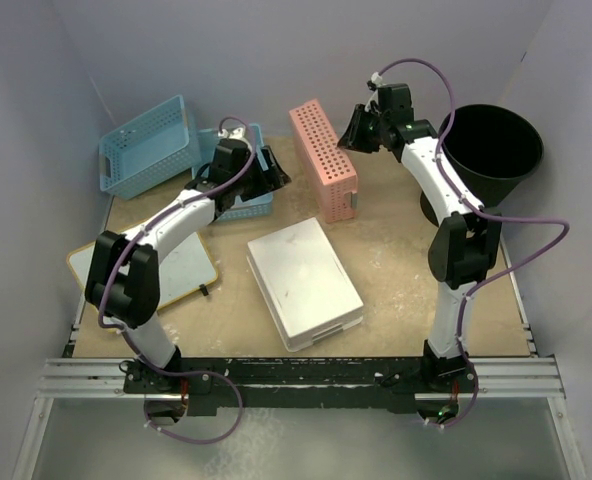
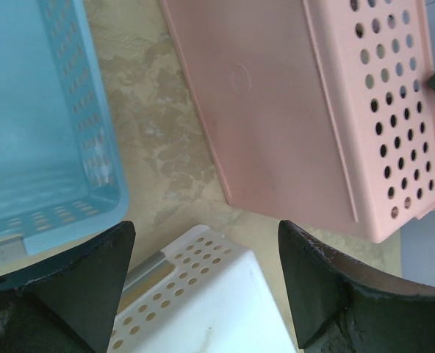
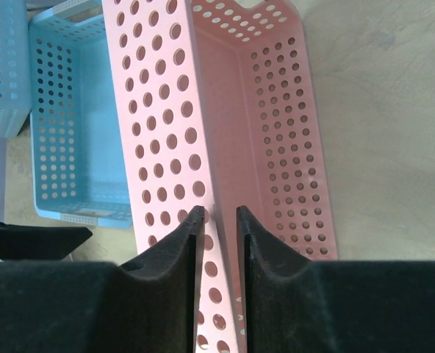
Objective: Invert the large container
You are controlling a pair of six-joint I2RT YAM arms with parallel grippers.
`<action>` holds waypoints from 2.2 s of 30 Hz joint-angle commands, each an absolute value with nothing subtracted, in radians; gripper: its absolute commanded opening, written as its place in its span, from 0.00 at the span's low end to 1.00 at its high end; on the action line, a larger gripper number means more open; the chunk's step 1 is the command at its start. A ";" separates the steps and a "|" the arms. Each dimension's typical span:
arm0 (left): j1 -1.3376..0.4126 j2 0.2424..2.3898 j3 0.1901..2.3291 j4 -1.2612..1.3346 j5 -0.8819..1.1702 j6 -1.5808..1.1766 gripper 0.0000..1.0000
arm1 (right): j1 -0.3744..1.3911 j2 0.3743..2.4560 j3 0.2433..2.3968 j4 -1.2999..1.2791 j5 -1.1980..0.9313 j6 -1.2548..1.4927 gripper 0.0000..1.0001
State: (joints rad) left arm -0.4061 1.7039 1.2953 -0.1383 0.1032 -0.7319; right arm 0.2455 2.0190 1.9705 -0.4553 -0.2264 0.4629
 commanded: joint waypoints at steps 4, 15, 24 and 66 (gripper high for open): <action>-0.404 1.747 1.377 0.037 0.201 -0.813 0.76 | 0.241 2.014 1.983 -0.421 -0.258 0.472 0.08; -0.400 1.869 1.455 0.156 0.304 -0.884 0.76 | 0.241 2.027 1.967 -0.365 -0.337 0.557 0.00; -0.370 1.869 1.465 0.232 0.341 -0.936 0.76 | 0.250 2.019 1.903 -0.207 -0.473 0.718 0.00; -0.315 1.912 1.578 0.151 0.403 -0.903 0.76 | 0.163 1.833 1.606 -0.263 -0.044 0.622 0.46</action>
State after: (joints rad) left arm -0.3088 1.8893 1.5162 0.1799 0.4004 -0.9470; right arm 0.1604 1.9244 1.5204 -0.1947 -0.1925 0.7349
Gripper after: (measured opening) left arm 0.761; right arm 0.399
